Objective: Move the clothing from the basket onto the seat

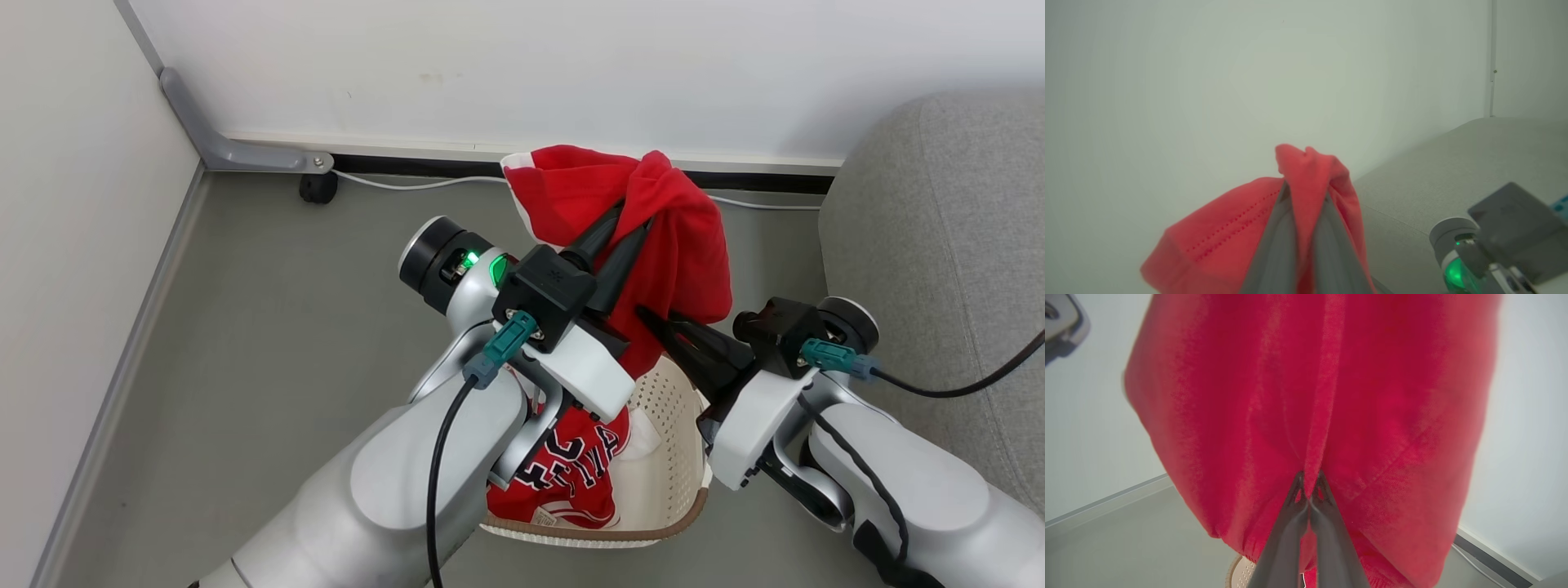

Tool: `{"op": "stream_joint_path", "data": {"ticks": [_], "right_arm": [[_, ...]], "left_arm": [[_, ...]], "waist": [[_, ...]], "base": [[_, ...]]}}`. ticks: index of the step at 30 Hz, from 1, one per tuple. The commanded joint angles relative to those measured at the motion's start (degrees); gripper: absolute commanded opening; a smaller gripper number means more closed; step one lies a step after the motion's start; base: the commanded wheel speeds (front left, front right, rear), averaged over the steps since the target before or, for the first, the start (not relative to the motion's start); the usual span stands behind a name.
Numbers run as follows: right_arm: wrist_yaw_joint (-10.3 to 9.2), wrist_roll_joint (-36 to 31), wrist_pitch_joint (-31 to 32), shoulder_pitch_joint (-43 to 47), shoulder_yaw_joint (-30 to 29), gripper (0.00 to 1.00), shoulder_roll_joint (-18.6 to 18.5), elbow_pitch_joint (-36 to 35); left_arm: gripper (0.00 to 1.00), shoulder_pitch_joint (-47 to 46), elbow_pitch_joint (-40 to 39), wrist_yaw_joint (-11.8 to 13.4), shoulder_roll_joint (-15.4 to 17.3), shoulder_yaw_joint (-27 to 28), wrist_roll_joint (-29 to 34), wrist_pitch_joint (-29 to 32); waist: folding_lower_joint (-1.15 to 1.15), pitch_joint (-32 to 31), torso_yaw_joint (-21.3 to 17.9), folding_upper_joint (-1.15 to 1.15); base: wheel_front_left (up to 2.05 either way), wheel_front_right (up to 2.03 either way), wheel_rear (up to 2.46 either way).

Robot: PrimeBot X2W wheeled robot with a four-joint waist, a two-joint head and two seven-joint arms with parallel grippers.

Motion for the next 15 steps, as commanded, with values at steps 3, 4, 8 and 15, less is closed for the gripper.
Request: {"op": "stream_joint_path", "data": {"ticks": [3, 4, 8, 15], "right_arm": [[0.23, 0.6, -0.3, -0.6, -0.6, 0.0, 0.2, -0.9], [0.23, 0.5, -0.3, -0.6, -0.9, 0.0, 0.2, -1.3], [0.23, -0.7, -0.3, -0.1, -2.8, 0.0, -0.4, -2.9], [0.23, -1.7, -0.3, 1.7, -6.7, 0.0, -1.3, -6.5]], "left_arm": [[0.0, -2.8, -1.1, 0.6, 0.5, 1.7, -0.8, -0.3], [0.0, -2.8, -1.0, 0.6, 0.5, 1.7, -0.8, -0.3], [0.55, -2.4, -0.9, 1.0, 0.5, 2.2, -0.6, -0.3], [1.0, -1.3, -0.3, 1.2, 0.5, 3.5, 0.2, -0.3]], "waist": [[0.0, 0.1, -0.1, 0.0], [0.0, 0.2, -0.1, 0.0], [0.0, 0.6, -0.8, 0.0], [0.0, 1.3, -2.1, 0.0]], "base": [[0.0, 0.0, 0.0], [0.0, 0.0, 0.0], [0.0, 0.0, 0.0], [0.0, 0.0, 0.0]]}}
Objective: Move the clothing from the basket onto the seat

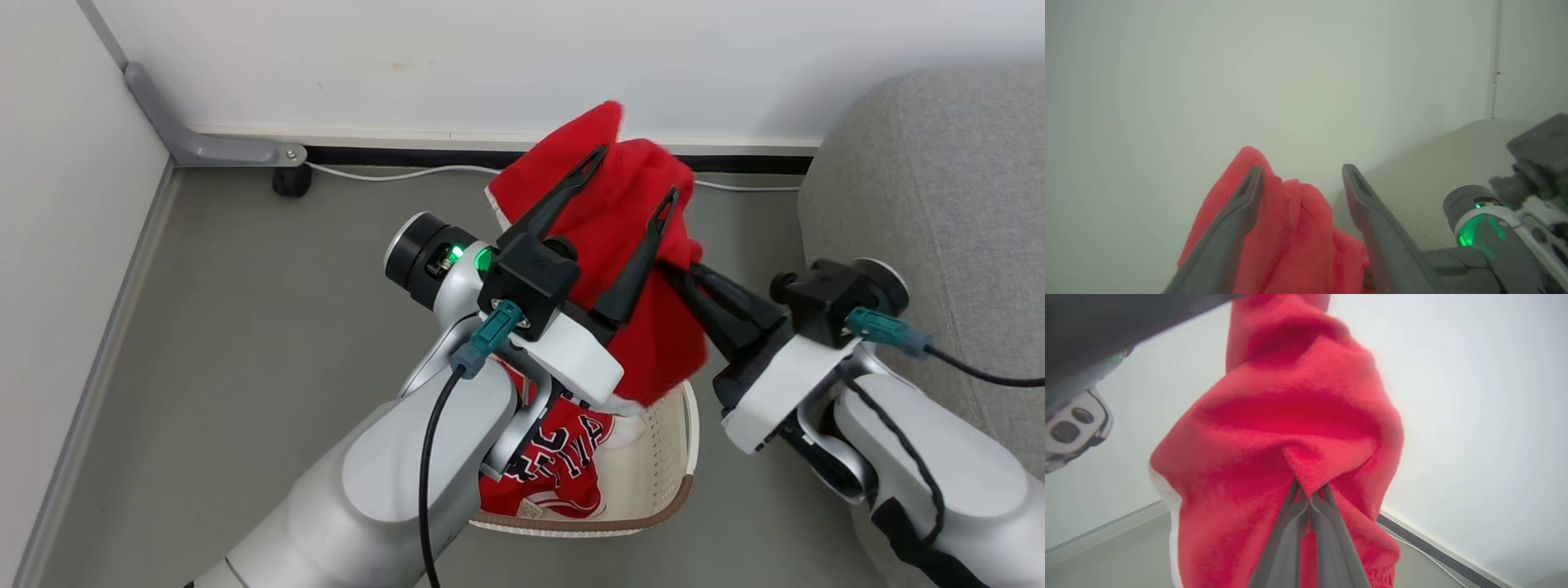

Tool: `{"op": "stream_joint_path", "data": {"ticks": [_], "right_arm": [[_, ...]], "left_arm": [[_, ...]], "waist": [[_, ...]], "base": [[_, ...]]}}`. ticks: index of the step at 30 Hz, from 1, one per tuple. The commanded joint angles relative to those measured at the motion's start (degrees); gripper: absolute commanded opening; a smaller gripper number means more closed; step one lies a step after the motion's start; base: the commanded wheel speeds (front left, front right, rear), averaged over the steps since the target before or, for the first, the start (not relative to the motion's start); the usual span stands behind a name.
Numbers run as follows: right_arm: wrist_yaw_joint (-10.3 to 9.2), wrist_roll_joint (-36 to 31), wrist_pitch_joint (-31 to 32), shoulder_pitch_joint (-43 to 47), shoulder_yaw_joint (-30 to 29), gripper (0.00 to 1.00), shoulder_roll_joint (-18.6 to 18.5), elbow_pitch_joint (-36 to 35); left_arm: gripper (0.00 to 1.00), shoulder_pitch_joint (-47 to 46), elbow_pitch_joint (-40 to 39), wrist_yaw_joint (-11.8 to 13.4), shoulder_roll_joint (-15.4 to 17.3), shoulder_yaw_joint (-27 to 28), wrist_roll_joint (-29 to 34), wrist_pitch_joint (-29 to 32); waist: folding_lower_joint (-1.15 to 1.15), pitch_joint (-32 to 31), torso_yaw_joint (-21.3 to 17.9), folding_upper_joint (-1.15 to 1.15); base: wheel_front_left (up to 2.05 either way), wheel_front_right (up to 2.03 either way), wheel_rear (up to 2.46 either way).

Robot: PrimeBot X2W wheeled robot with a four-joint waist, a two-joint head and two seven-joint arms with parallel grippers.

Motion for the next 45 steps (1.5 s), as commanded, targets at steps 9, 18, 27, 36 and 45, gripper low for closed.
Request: {"op": "stream_joint_path", "data": {"ticks": [9, 18, 27, 36, 45], "right_arm": [[0.23, -1.3, -0.3, 5.3, -8.0, 0.0, -2.0, -7.7], [0.23, -1.5, -0.3, 9.0, -16.2, 0.0, -2.0, -11.9], [0.23, -1.1, -0.3, 10.7, -20.8, 0.0, -1.3, -13.4], [0.23, -0.9, -0.3, 11.9, -24.7, 0.0, -0.6, -13.9], [0.23, -0.9, -0.3, 13.2, -27.9, 0.0, 0.1, -13.8]], "left_arm": [[1.0, 0.8, -0.2, 0.5, 0.5, 3.7, 1.9, -0.3], [1.0, 3.8, 0.8, -1.2, 0.5, 5.8, 3.3, -0.3], [1.0, 6.1, 2.3, -4.0, 0.5, 6.3, 2.7, -0.3], [1.0, 5.9, 7.6, -7.7, 0.5, 4.7, 0.7, -0.3], [1.0, 5.0, 12.3, -11.7, 0.5, 4.1, -1.9, -0.3]], "waist": [[0.0, 0.9, -3.1, 0.0], [0.0, 0.9, -9.6, 0.0], [0.0, 0.4, -16.5, 0.0], [0.0, 0.3, -24.4, 0.0], [0.0, -0.7, -30.1, 0.0]], "base": [[0.0, 0.0, 0.0], [0.0, 0.0, 0.0], [0.0, 0.0, 0.0], [0.0, 0.0, 0.0], [0.0, 0.0, 0.0]]}}
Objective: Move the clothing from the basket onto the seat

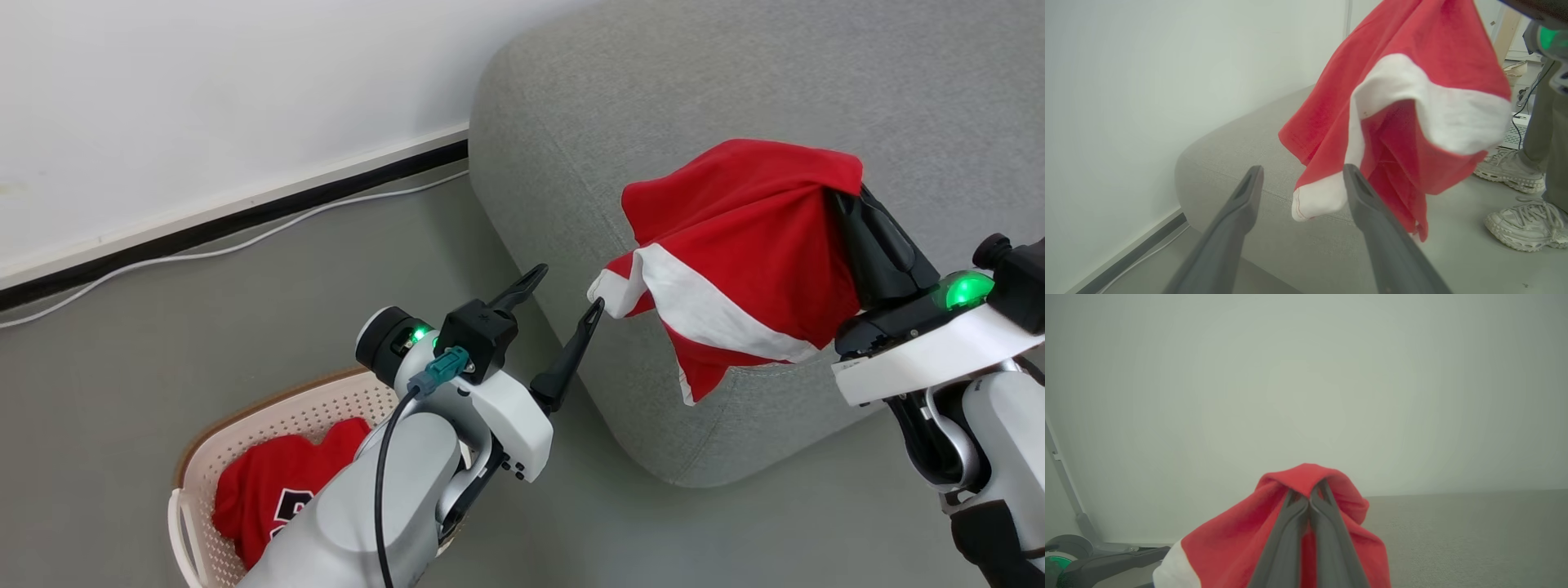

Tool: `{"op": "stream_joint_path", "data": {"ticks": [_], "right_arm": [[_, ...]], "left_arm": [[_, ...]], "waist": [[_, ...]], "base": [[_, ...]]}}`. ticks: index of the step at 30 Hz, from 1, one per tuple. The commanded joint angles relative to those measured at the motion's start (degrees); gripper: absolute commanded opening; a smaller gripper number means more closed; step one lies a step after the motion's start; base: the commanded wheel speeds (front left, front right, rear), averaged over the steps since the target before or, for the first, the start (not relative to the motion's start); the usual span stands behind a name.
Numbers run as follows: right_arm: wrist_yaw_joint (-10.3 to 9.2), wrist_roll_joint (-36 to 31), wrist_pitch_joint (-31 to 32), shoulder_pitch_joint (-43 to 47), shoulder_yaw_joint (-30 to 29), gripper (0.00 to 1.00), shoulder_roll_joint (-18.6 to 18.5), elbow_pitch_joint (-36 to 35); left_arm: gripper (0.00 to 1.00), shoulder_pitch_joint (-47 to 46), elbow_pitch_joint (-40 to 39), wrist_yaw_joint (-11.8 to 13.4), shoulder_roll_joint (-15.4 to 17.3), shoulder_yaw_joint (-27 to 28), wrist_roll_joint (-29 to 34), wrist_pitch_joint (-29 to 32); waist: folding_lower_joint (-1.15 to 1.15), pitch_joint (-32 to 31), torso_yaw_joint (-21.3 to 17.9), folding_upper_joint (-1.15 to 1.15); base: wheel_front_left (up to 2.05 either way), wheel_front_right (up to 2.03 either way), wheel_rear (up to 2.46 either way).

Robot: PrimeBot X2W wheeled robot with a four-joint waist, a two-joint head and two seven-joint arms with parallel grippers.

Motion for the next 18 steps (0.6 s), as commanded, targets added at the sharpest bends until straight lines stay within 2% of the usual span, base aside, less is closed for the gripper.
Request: {"op": "stream_joint_path", "data": {"ticks": [1, 7, 18], "right_arm": [[0.23, 0.1, -0.3, 0.7, -0.4, 0.0, -0.4, -1.6], [0.23, -0.2, -0.3, 1.6, -1.7, 0.0, 0.0, -1.8], [0.23, -0.3, -0.3, 1.5, -8.0, 0.0, -0.5, -2.8]], "left_arm": [[1.0, -1.8, -0.9, -0.7, 0.3, 1.6, -0.5, -0.3], [1.0, -1.6, -0.3, -1.7, 0.3, 2.2, -0.7, -0.3], [1.0, -3.9, -2.1, -1.3, 0.3, 1.0, 0.3, -0.3]], "waist": [[0.0, -0.5, -1.6, 0.0], [0.0, -1.0, -4.8, 0.0], [0.0, 2.2, -5.7, 0.0]], "base": [[0.0, 0.0, 0.0], [0.0, 0.0, 0.0], [0.0, 0.0, 0.0]]}}
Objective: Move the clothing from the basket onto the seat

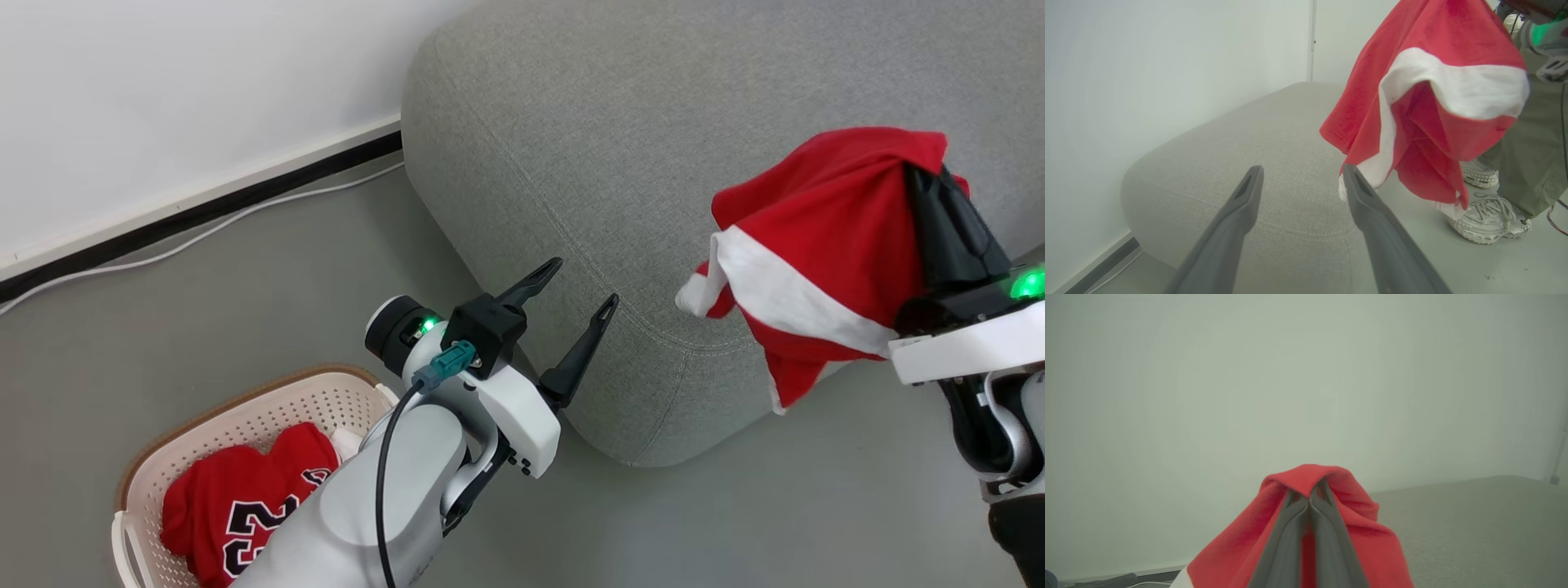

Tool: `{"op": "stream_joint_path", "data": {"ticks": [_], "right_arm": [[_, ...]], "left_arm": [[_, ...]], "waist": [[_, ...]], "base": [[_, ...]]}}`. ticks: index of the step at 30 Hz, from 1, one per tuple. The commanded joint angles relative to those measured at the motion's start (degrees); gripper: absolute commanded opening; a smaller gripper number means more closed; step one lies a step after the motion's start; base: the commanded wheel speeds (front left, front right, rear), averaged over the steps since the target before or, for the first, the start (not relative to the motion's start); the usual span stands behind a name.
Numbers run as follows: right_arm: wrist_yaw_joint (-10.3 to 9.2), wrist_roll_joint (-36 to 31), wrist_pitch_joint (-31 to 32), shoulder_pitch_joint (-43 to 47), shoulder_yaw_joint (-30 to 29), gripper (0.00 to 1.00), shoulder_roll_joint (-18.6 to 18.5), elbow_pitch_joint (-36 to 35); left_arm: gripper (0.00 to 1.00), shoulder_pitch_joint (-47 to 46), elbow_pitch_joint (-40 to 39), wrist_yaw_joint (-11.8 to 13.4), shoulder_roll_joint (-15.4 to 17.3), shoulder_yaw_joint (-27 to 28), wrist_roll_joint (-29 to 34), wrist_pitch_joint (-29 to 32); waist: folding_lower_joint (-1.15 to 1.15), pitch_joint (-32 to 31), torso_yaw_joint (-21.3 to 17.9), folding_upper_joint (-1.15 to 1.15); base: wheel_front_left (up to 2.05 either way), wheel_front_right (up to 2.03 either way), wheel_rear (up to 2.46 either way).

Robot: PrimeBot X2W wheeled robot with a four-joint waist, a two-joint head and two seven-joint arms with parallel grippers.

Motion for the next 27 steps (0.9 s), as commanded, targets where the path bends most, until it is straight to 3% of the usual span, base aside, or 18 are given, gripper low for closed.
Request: {"op": "stream_joint_path", "data": {"ticks": [1, 6, 12, 21, 27], "right_arm": [[0.23, -0.6, -0.3, -1.5, -0.9, 0.0, -1.1, -1.4], [0.23, -1.3, -0.3, -5.4, -3.8, 0.0, -2.2, 0.3], [0.23, -1.2, -0.3, -11.3, -10.8, 0.0, -5.9, 4.1], [0.23, -2.6, -0.3, -19.2, -22.8, 0.0, -13.0, 11.4], [0.23, -2.5, -0.3, -24.2, -26.1, 0.0, -17.3, 16.0]], "left_arm": [[1.0, -3.3, -2.0, 0.8, 0.3, 1.3, 0.8, -0.3], [1.0, -3.8, -3.0, 1.7, 0.3, 0.6, 1.3, -0.3], [1.0, -7.4, -5.0, 3.4, 0.3, -2.7, 0.9, -0.3], [1.0, -16.8, -9.0, 7.0, 0.3, -11.2, -1.7, -0.3], [1.0, -23.0, -11.1, 10.0, 0.3, -17.7, -3.6, -0.3]], "waist": [[0.0, 1.3, 0.0, 0.0], [0.0, 3.9, 0.3, 0.0], [0.0, 9.9, 4.3, 0.0], [0.0, 20.3, 10.8, 0.0], [0.0, 26.8, 14.4, 0.0]], "base": [[0.0, 0.0, 0.0], [0.0, 0.0, 0.0], [0.0, 0.0, 0.0], [0.0, 0.0, 0.0], [0.0, 0.0, 0.0]]}}
